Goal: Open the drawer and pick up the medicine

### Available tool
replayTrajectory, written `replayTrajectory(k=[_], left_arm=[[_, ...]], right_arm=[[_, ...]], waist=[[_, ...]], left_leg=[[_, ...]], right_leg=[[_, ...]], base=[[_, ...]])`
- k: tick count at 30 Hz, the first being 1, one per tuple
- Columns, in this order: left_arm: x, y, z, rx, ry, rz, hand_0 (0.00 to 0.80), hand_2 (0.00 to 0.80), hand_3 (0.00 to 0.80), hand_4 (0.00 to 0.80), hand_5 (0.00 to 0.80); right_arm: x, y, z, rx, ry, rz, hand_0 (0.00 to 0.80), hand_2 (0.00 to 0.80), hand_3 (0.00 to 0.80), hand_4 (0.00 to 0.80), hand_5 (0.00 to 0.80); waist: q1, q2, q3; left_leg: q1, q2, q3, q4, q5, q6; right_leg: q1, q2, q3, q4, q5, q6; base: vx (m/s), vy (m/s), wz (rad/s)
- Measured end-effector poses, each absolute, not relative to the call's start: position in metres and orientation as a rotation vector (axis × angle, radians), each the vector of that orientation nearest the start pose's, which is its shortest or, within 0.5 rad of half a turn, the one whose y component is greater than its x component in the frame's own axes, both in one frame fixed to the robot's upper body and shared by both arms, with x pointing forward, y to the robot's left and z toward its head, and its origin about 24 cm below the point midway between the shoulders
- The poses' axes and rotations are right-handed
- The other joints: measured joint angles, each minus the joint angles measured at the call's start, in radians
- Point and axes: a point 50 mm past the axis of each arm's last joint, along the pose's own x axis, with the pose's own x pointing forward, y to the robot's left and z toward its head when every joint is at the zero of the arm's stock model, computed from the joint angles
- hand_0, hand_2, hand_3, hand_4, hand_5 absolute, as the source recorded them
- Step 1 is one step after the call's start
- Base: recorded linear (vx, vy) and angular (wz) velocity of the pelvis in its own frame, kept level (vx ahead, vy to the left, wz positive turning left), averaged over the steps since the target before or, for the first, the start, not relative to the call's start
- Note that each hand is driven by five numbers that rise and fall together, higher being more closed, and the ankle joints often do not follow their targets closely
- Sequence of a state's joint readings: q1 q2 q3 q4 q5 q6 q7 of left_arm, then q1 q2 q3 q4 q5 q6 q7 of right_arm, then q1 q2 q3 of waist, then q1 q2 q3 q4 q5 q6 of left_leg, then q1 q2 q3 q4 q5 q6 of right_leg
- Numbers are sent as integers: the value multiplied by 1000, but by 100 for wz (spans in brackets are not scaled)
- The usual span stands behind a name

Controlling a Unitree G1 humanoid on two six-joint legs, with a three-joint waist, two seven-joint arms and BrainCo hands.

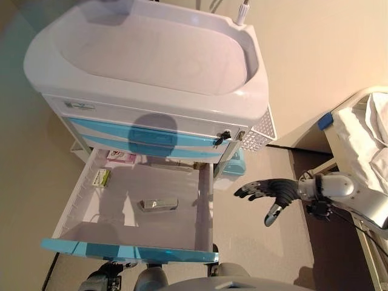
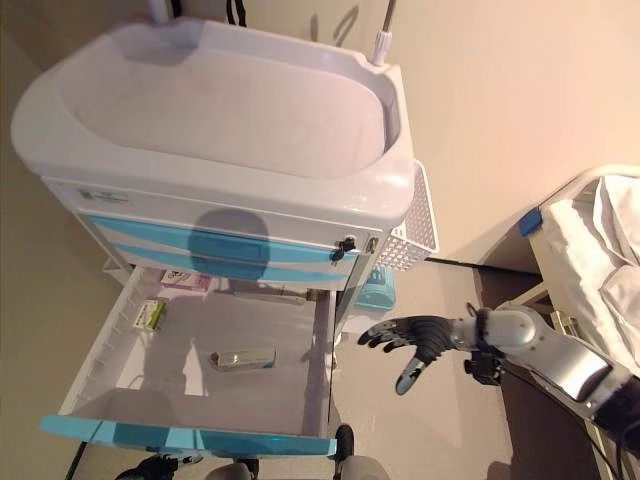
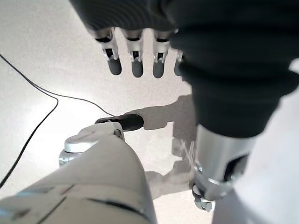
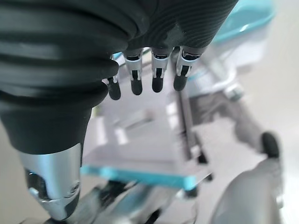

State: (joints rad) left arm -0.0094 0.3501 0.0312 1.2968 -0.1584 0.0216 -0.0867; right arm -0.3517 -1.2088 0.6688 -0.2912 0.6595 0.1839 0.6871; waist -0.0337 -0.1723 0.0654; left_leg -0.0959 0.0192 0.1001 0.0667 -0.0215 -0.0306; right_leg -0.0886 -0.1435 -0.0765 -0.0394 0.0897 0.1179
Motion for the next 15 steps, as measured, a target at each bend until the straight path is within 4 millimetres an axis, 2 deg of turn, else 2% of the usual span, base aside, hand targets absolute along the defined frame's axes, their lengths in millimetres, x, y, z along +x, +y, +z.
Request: replayTrajectory(k=[2, 5, 7, 8, 9, 10, 12, 15], left_arm=[[70, 285, -151, 90, 1279, 271, 0, 0, 0, 0, 0], [56, 284, -154, 90, 1313, 272, 0, 0, 0, 0, 0], [43, 282, -156, 89, 1346, 283, 0, 0, 0, 0, 0], [42, 281, -156, 85, 1346, 285, 0, 0, 0, 0, 0], [42, 281, -156, 86, 1346, 286, 0, 0, 0, 0, 0], [34, 281, -157, 85, 1365, 292, 0, 0, 0, 0, 0], [31, 281, -157, 90, 1372, 299, 0, 0, 0, 0, 0], [29, 280, -158, 95, 1377, 302, 0, 0, 0, 0, 0]], right_arm=[[230, -167, 110, -450, 369, 1273, 0, 0, 0, 0, 0], [236, -157, 109, -339, 336, 1252, 0, 0, 0, 0, 0], [242, -140, 99, -201, 300, 1222, 0, 0, 0, 0, 0], [241, -135, 97, -163, 295, 1220, 0, 0, 0, 0, 0], [241, -134, 97, -154, 295, 1222, 0, 0, 0, 0, 0], [243, -131, 97, -126, 276, 1204, 0, 0, 0, 0, 0], [244, -124, 86, -17, 254, 1135, 0, 0, 0, 0, 0], [244, -112, 72, 100, 249, 1063, 0, 0, 0, 0, 0]], waist=[[0, -4, -23], [34, -9, -30], [29, -14, -35], [23, -14, -39], [33, -15, -40], [63, -1, -34], [62, -1, -34], [93, 10, -29]], left_leg=[[17, -4, -13, -26, 17, -4], [42, -1, -37, -54, 30, -11], [52, 0, -71, -68, 35, -17], [56, 0, -79, -73, 35, -17], [58, 0, -81, -77, 41, -19], [49, -1, -96, -80, 44, -19], [49, -7, -139, -77, 45, -21], [31, -12, -185, -76, 52, -27]], right_leg=[[17, 5, -17, -13, -2, -5], [54, 11, -42, -36, -5, -13], [83, 15, -68, -40, -22, -10], [87, 16, -75, -41, -26, -12], [86, 16, -76, -41, -25, -14], [94, 16, -84, -42, -31, -11], [124, 16, -118, -50, -46, -8], [135, 17, -159, -49, -68, -7]], base=[[81, -48, 25], [84, -42, 24], [68, -30, 45], [40, -29, 31], [57, -47, 26], [41, -43, 38], [13, -30, 65], [7, -21, 60]])
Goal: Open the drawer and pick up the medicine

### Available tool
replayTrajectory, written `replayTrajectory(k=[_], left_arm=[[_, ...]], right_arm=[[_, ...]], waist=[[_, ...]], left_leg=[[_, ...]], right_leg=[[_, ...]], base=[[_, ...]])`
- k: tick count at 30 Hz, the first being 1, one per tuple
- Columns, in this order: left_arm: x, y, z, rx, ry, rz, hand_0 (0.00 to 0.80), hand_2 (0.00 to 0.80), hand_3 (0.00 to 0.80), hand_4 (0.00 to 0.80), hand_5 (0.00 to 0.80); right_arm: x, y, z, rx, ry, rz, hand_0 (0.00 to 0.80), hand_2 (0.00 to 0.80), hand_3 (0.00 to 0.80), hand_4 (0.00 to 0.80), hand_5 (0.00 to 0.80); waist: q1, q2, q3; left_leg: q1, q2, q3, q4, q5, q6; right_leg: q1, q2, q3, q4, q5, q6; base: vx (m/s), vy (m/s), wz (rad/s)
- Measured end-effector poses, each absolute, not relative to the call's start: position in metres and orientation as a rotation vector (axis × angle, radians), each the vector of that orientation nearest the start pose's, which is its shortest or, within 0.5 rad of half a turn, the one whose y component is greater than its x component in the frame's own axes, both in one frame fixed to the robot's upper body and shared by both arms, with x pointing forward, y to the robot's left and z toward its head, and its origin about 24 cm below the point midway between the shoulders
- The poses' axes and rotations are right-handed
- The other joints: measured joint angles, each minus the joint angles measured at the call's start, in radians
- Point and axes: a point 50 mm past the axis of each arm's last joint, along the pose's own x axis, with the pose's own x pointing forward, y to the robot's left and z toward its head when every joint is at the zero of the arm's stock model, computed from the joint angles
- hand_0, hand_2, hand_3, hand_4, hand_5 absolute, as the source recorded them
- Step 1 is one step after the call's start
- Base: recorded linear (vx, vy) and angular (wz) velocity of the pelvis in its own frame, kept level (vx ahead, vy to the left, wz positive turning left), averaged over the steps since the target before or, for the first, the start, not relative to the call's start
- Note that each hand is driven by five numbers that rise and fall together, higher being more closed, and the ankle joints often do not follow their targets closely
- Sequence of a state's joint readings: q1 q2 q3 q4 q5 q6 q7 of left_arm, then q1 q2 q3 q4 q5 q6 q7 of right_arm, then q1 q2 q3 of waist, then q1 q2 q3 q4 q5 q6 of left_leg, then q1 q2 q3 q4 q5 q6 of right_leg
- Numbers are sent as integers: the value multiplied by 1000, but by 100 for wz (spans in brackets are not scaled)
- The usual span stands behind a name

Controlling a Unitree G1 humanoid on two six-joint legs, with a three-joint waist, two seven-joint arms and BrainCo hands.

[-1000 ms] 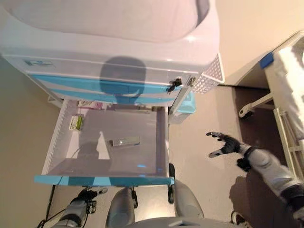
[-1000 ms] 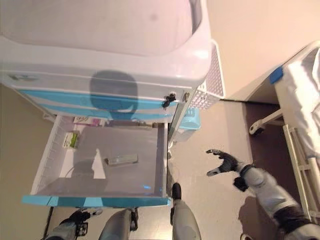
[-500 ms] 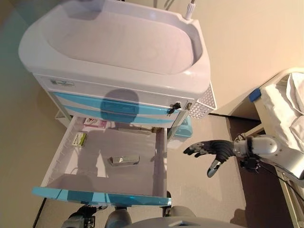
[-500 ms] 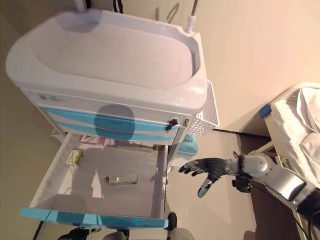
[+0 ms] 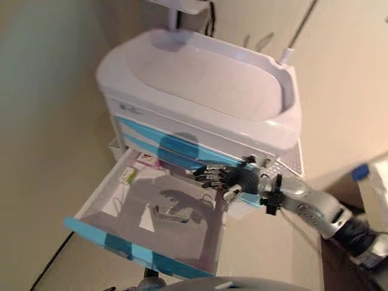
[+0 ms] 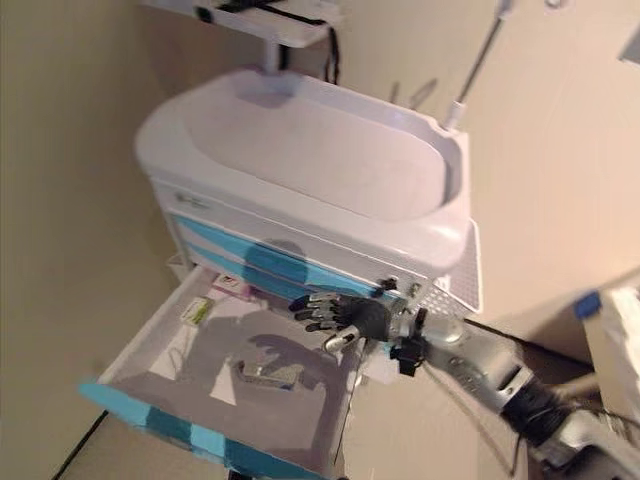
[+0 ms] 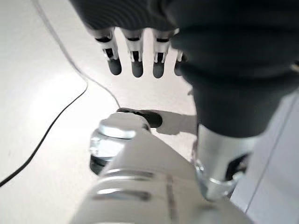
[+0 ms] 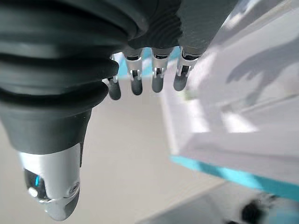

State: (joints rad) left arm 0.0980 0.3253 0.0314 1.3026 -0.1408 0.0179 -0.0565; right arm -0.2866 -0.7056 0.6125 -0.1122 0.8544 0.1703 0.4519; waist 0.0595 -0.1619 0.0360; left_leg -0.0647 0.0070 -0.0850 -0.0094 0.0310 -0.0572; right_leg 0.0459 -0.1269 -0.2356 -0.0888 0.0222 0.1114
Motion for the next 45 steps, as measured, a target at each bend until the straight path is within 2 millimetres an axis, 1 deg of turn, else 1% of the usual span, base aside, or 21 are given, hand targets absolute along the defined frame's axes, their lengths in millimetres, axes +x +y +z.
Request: replayTrajectory(k=[3, 4, 5, 6, 8, 10, 11, 12, 14, 18, 21, 22, 24, 25, 27, 29, 31, 36, 40, 42, 45], left_arm=[[21, 281, -158, 102, 1401, 313, 0, 0, 0, 0, 0], [19, 281, -158, 104, 1411, 318, 0, 0, 0, 0, 0], [17, 281, -158, 105, 1416, 320, 0, 0, 0, 0, 0], [16, 281, -158, 109, 1419, 323, 0, 0, 0, 0, 0], [17, 282, -158, 114, 1413, 323, 0, 0, 0, 0, 0], [18, 281, -158, 118, 1411, 326, 0, 0, 0, 0, 0], [19, 281, -158, 122, 1408, 325, 0, 0, 0, 0, 0], [23, 280, -158, 129, 1397, 322, 0, 0, 0, 0, 0], [35, 279, -158, 136, 1364, 319, 0, 0, 0, 0, 0], [54, 274, -157, 160, 1320, 306, 0, 0, 0, 0, 0], [70, 270, -156, 184, 1280, 294, 0, 0, 0, 0, 0], [83, 268, -154, 190, 1244, 296, 0, 0, 0, 0, 0], [92, 266, -152, 201, 1218, 291, 0, 0, 0, 0, 0], [100, 265, -151, 207, 1193, 286, 0, 0, 0, 0, 0], [106, 262, -150, 219, 1170, 274, 0, 0, 0, 0, 0], [111, 260, -149, 219, 1154, 272, 0, 0, 0, 0, 0], [111, 259, -149, 221, 1151, 277, 0, 0, 0, 0, 0], [112, 254, -150, 232, 1147, 261, 0, 0, 0, 0, 0], [114, 248, -151, 211, 1140, 264, 0, 0, 0, 0, 0], [115, 245, -152, 220, 1133, 254, 0, 0, 0, 0, 0], [118, 240, -152, 232, 1121, 240, 0, 0, 0, 0, 0]], right_arm=[[248, -108, 66, 171, 222, 982, 0, 0, 0, 0, 0], [251, -109, 58, 205, 216, 912, 0, 0, 0, 0, 0], [252, -109, 55, 200, 219, 890, 0, 0, 0, 0, 0], [252, -111, 47, 175, 238, 854, 0, 0, 0, 0, 0], [254, -118, 39, 127, 251, 797, 0, 0, 0, 0, 0], [256, -120, 34, 49, 252, 764, 0, 0, 0, 0, 0], [257, -121, 31, 32, 250, 747, 0, 0, 0, 0, 0], [258, -124, 24, -65, 259, 718, 0, 0, 0, 0, 0], [262, -128, 23, -263, 226, 688, 0, 0, 0, 0, 0], [265, -130, 21, -501, 142, 630, 0, 0, 0, 0, 0], [269, -133, 6, -619, 173, 584, 0, 0, 0, 0, 0], [270, -132, 4, -697, 158, 577, 0, 0, 0, 0, 0], [272, -130, 4, -750, 143, 574, 0, 0, 0, 0, 0], [273, -130, 1, -778, 149, 569, 0, 0, 0, 0, 0], [273, -126, -4, -806, 158, 574, 0, 0, 0, 0, 0], [272, -120, -6, -821, 150, 587, 0, 0, 0, 0, 0], [274, -116, -5, -854, 132, 595, 0, 0, 0, 0, 0], [287, -110, 1, -905, 87, 563, 0, 0, 0, 0, 0], [296, -110, 4, -959, 66, 521, 0, 0, 0, 0, 0], [296, -111, -3, -1001, 83, 519, 0, 0, 0, 0, 0], [298, -109, -1, -1019, 43, 476, 0, 0, 0, 0, 0]], waist=[[17, 18, 9], [14, 23, 14], [18, 31, 19], [25, 33, 23], [40, 42, 32], [43, 54, 47], [41, 53, 52], [49, 67, 65], [44, 72, 93], [37, 100, 147], [38, 113, 169], [38, 122, 196], [37, 127, 218], [37, 131, 238], [36, 133, 250], [38, 138, 258], [37, 140, 264], [30, 148, 276], [32, 154, 285], [35, 158, 288], [30, 162, 291]], left_leg=[[-23, -8, -24, 1, 16, 3], [-33, -13, -40, 3, 21, 3], [-37, -15, -42, 3, 24, 3], [-41, -17, -54, 3, 26, 2], [-50, -18, -60, 7, 27, 2], [-55, -19, -63, 10, 29, 2], [-56, -19, -64, 12, 29, 1], [-70, -19, -65, 20, 29, 1], [-94, -18, -68, 38, 29, 1], [-119, -21, -70, 56, 30, 1], [-161, -21, -70, 73, 32, 4], [-179, -23, -71, 81, 35, 7], [-193, -26, -70, 90, 36, 8], [-195, -30, -69, 92, 38, 11], [-205, -35, -65, 93, 37, 11], [-215, -37, -63, 95, 39, 13], [-215, -36, -58, 95, 38, 13], [-227, -33, -51, 99, 38, 13], [-245, -32, -46, 105, 38, 12], [-254, -31, -46, 108, 39, 12], [-264, -32, -47, 110, 39, 13]], right_leg=[[8, 0, -21, 0, -10, -1], [14, -2, -28, 0, -18, -2], [14, -2, -30, 1, -20, -1], [15, -2, -37, 0, -22, -1], [13, -1, -47, 1, -24, -1], [10, -1, -51, 3, -25, -1], [8, -1, -51, 4, -26, -1], [-4, -1, -54, 13, -31, 0], [-29, -1, -55, 35, -36, 1], [-65, -10, -55, 76, -47, -1], [-125, -17, -52, 136, -66, -2], [-154, -23, -50, 168, -74, -2], [-175, -31, -47, 199, -85, -2], [-190, -37, -44, 220, -91, 0], [-216, -50, -41, 252, -110, 1], [-231, -51, -34, 268, -111, 2], [-241, -52, -25, 274, -112, 2], [-266, -51, -11, 296, -117, -1], [-293, -51, 0, 311, -122, -3], [-301, -51, 1, 313, -122, -4], [-311, -52, 1, 322, -122, -4]], base=[[10, -25, 64], [-4, -14, 56], [-11, -25, 53], [-8, -11, 25], [-28, -16, 17], [-55, -8, 8], [-87, -10, 6], [-67, -10, 8], [-52, 5, 6], [-81, 19, 0], [-82, 25, 1], [-58, 33, 0], [-44, 25, -1], [-38, 26, -1], [-33, 33, -3], [-28, 35, -6], [-23, 22, -11], [-30, 9, -7], [-23, 4, -4], [0, 0, 0], [-12, 7, 0]])
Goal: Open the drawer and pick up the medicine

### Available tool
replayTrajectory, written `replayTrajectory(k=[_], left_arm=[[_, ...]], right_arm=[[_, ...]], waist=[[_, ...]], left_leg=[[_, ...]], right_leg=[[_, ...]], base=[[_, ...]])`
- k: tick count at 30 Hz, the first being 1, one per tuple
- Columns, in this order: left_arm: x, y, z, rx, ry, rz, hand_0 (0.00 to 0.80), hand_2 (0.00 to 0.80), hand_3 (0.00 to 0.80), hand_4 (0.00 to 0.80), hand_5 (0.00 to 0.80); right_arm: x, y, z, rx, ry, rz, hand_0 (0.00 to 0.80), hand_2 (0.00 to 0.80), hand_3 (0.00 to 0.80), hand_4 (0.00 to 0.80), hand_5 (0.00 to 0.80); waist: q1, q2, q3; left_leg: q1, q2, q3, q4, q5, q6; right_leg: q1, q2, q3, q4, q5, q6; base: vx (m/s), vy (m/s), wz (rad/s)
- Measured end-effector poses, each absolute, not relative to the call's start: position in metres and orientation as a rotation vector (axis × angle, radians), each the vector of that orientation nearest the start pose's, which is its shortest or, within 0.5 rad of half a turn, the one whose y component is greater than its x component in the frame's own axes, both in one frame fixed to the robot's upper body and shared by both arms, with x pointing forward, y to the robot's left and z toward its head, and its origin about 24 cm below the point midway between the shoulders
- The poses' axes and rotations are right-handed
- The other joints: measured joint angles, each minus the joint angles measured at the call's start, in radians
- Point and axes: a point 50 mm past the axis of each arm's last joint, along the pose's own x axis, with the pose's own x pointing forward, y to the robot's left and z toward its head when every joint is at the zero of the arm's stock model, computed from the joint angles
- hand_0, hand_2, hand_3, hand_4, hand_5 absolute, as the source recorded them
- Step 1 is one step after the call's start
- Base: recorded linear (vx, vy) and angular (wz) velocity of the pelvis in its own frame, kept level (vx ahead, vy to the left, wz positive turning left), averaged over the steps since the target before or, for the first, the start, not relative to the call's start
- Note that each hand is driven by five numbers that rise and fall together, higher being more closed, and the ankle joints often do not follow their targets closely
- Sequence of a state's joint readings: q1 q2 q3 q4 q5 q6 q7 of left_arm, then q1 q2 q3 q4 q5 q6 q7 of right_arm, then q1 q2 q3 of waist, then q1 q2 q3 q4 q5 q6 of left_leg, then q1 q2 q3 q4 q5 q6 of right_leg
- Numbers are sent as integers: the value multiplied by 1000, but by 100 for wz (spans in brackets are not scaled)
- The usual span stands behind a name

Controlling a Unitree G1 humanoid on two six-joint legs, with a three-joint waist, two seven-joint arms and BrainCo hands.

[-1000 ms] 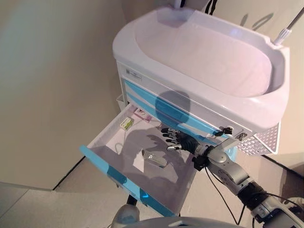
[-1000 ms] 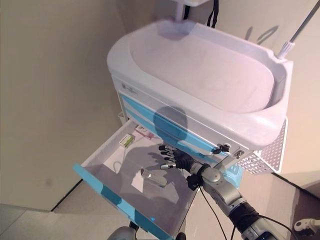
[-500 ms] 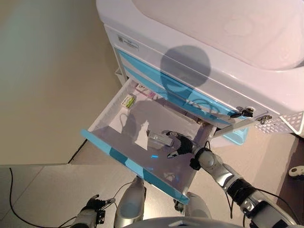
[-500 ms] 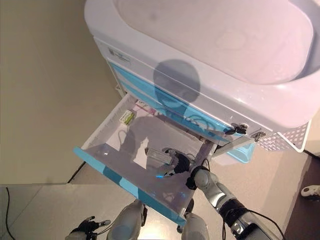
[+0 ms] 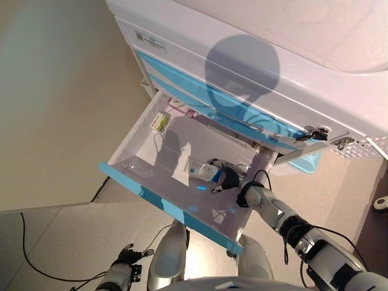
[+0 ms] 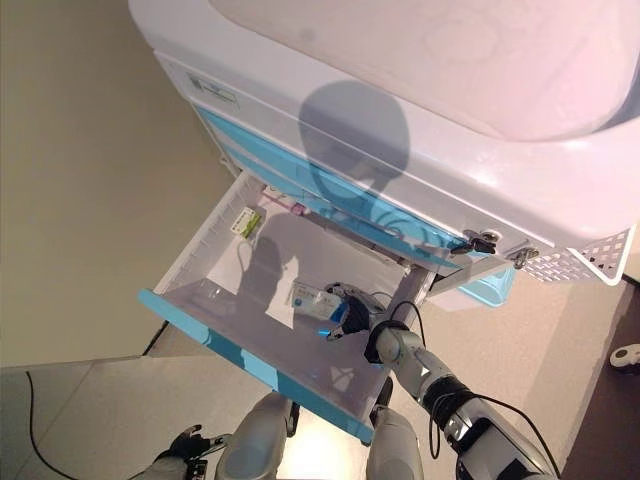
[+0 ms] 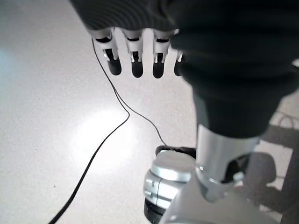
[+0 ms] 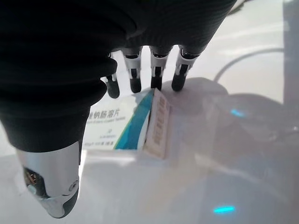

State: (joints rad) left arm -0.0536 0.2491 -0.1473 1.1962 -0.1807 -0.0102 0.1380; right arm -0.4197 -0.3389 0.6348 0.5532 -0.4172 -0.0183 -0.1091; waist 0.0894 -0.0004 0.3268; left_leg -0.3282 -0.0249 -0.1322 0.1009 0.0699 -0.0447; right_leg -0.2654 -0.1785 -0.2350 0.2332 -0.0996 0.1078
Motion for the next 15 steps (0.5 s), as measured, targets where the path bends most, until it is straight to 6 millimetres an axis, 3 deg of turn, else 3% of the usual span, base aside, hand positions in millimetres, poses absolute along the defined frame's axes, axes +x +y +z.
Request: replayTrajectory(k=[15], left_arm=[[128, 232, -150, 247, 1077, 244, 0, 0, 0, 0, 0]], right_arm=[[309, -101, 13, -1007, -55, 356, 0, 0, 0, 0, 0]], waist=[[-22, 23, 32]], left_leg=[[-20, 3, 7, 2, 5, -2]], right_leg=[[-38, -1, 9, 31, -9, -5]], base=[[-1, 2, 0]])
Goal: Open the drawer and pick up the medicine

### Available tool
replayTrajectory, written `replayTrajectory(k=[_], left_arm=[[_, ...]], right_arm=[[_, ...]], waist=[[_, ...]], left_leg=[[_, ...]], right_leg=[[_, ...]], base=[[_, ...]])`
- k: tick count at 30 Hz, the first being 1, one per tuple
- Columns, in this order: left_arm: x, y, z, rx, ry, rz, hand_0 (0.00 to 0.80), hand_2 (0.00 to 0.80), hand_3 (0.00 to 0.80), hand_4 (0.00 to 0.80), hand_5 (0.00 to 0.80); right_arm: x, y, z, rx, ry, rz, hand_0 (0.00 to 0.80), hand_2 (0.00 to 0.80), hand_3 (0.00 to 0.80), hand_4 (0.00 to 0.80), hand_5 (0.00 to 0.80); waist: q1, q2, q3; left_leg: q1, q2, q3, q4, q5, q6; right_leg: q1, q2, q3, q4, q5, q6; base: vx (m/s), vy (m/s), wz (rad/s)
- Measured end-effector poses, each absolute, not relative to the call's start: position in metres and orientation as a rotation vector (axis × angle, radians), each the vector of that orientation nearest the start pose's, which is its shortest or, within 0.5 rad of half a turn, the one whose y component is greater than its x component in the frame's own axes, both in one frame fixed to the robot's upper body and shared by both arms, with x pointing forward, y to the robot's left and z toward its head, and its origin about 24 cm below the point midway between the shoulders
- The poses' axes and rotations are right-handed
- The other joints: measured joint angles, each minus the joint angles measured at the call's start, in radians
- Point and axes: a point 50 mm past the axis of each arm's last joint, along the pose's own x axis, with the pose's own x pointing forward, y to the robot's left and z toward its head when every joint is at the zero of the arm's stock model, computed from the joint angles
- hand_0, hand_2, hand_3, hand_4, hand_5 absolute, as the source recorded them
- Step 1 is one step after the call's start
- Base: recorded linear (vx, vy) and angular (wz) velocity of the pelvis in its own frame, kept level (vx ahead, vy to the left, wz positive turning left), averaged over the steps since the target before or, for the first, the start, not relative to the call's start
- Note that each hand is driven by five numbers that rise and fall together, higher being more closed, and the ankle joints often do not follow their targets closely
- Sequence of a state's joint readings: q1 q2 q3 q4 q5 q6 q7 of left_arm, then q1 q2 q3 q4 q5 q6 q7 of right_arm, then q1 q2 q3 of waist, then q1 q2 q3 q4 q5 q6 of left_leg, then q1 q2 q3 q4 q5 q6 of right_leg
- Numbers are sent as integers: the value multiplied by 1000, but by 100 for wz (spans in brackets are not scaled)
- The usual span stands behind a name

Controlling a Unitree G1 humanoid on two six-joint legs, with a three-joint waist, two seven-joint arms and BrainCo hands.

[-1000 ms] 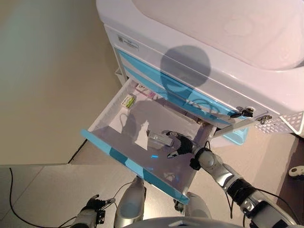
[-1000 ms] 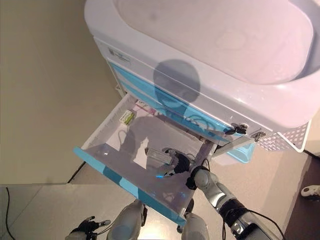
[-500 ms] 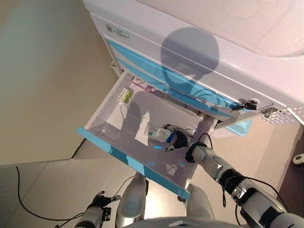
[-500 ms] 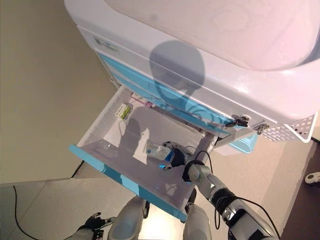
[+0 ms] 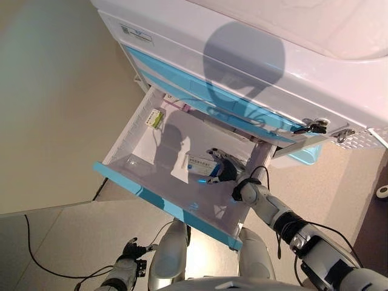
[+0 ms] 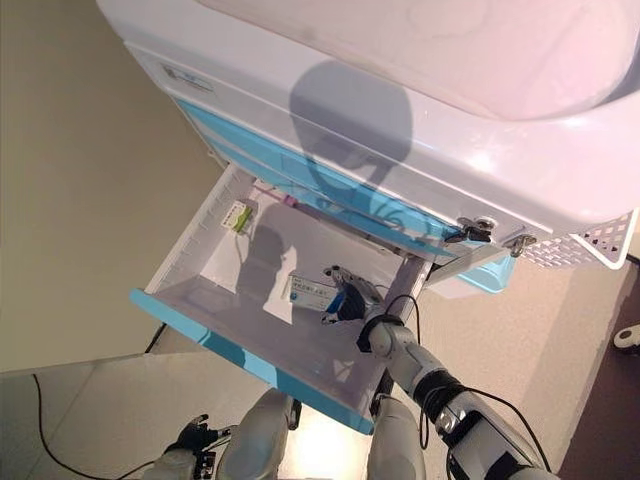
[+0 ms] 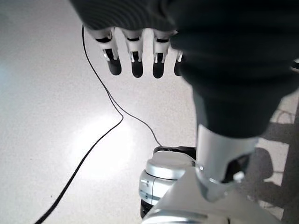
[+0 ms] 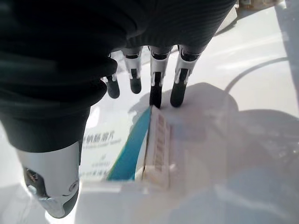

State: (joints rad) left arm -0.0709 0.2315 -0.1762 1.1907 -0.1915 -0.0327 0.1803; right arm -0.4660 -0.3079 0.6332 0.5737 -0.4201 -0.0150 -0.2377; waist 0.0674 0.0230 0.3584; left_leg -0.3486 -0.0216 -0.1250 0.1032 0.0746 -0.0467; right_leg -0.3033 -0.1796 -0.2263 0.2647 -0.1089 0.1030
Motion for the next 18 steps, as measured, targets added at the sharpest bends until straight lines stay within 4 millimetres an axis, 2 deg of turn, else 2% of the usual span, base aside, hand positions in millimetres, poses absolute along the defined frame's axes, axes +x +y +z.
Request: replayTrajectory(k=[4, 9, 13, 18], left_arm=[[129, 231, -150, 249, 1073, 244, 0, 0, 0, 0, 0], [134, 227, -149, 246, 1054, 229, 0, 0, 0, 0, 0], [140, 224, -147, 233, 1034, 228, 0, 0, 0, 0, 0], [142, 221, -147, 238, 1027, 210, 0, 0, 0, 0, 0]], right_arm=[[311, -101, 15, -1010, -65, 341, 0, 0, 0, 0, 0], [324, -97, 24, -1049, -98, 306, 0, 0, 0, 0, 0], [333, -97, 29, -1180, -132, 295, 0, 0, 0, 0, 0], [336, -87, 31, -1306, -184, 336, 0, 0, 0, 0, 0]], waist=[[0, 4, 4], [1, 9, 7], [4, 11, 10], [5, 11, 11]], left_leg=[[-1, 0, 0, 0, 0, 0], [-17, 0, -7, 2, 3, -2], [-32, -2, -18, 3, 8, -4], [-46, -2, -28, 6, 10, -6]], right_leg=[[0, 0, 0, 0, 0, 0], [-15, 1, -2, 6, -1, -1], [-27, 0, -10, 13, -5, -2], [-36, 0, -21, 17, -7, -4]], base=[[0, 0, 0], [0, -6, 3], [0, -12, 8], [-2, -20, 5]])
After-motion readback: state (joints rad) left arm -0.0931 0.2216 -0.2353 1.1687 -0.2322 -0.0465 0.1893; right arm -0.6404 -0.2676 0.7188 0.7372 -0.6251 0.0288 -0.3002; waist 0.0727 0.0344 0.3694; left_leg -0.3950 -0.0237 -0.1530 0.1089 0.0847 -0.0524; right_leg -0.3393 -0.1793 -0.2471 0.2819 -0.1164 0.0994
